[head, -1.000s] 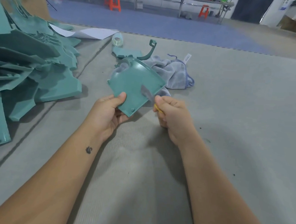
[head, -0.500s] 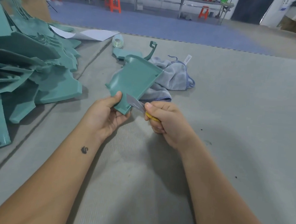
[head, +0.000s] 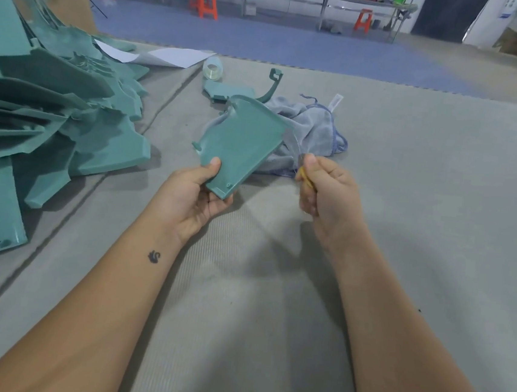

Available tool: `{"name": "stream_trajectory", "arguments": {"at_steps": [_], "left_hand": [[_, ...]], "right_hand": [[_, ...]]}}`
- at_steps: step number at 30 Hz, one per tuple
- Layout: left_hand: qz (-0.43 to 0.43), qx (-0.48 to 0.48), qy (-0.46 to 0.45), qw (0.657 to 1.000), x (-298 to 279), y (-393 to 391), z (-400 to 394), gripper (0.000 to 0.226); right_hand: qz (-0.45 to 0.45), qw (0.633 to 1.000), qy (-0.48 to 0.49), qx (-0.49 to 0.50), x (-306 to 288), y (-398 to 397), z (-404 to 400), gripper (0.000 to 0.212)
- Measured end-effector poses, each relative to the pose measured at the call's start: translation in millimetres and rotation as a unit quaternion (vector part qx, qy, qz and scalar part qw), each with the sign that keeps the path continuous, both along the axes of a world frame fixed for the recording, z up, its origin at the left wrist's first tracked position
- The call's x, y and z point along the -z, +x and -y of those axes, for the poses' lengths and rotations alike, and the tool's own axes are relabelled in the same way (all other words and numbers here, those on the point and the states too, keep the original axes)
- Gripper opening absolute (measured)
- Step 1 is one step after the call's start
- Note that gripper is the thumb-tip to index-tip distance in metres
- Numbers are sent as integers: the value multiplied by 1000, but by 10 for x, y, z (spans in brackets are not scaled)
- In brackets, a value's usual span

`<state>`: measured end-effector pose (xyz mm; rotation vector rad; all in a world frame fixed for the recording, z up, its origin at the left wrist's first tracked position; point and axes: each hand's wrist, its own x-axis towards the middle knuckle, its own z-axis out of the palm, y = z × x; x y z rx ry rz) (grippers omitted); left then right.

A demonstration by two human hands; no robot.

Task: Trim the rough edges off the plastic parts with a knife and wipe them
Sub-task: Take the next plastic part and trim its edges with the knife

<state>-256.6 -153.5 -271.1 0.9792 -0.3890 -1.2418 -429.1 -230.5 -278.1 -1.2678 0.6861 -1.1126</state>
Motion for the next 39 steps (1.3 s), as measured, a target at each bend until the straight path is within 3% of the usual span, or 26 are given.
{"name": "stream_trajectory", "arguments": {"at_steps": [6, 8, 21, 29, 39], "left_hand": [[-24, -1, -24, 999, -13, -39, 8, 20], [-29, 16, -36, 999, -29, -45, -7, 24], [-109, -7, -41, 993, -70, -24, -33, 23], [-62, 14, -18, 998, -41, -12, -22, 17], [58, 29, 16, 998, -9, 11, -22, 15]], "right_hand": [[-105, 970, -80, -204, -4, 166, -261, 32], [-145, 958, -97, -229, -20, 203, -325, 31], [-213, 959, -124, -137, -39, 216, -359, 37], [-159, 981, -106, -36, -33, 127, -228, 36], [33, 995, 84, 45, -87, -22, -28, 40]]}}
